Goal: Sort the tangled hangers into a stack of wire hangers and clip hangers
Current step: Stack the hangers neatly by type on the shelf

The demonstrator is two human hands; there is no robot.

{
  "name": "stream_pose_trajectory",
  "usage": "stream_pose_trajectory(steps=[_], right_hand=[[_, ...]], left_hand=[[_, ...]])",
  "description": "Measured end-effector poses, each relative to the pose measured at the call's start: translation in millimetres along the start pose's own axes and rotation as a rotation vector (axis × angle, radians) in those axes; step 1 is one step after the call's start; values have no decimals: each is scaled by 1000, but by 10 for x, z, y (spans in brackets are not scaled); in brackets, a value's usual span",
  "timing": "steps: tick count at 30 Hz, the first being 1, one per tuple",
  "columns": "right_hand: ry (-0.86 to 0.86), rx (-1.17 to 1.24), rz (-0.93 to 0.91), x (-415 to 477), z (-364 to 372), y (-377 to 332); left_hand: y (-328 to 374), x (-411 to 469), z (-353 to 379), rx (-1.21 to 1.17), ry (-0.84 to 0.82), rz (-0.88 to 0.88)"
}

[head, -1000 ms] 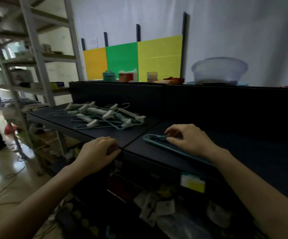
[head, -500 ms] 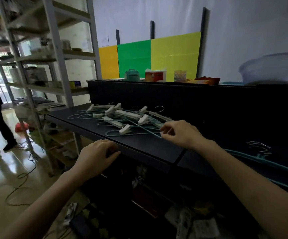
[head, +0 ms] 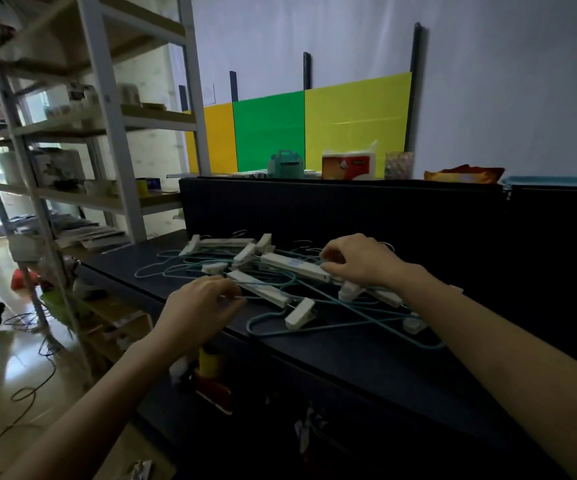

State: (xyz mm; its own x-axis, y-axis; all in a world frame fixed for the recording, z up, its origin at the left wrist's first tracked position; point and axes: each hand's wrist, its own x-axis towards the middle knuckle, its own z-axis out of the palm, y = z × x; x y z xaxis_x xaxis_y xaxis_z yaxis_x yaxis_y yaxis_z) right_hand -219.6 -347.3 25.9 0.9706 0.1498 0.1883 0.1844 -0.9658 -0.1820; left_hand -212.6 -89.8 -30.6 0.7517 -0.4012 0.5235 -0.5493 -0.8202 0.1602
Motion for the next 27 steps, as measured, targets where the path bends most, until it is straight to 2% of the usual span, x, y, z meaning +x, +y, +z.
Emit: stream_pose_trajectory(steps=[7, 13, 20, 23, 27], right_hand=[[-89, -182, 57, 497, 268, -135], [-37, -212, 146, 707, 385, -148], [50, -178, 283, 645, 160, -247], [91, -200, 337, 525, 69, -257], [196, -125, 404, 354, 5, -235]], left_hand=[[-619, 304, 122, -36, 5, 19], [-1110, 755, 261, -95, -1, 62], [-1725, 1392, 455, -116, -7, 140], [-1986, 1648, 618, -96, -62, 156], [-2216, 1950, 816, -92, -240, 155]])
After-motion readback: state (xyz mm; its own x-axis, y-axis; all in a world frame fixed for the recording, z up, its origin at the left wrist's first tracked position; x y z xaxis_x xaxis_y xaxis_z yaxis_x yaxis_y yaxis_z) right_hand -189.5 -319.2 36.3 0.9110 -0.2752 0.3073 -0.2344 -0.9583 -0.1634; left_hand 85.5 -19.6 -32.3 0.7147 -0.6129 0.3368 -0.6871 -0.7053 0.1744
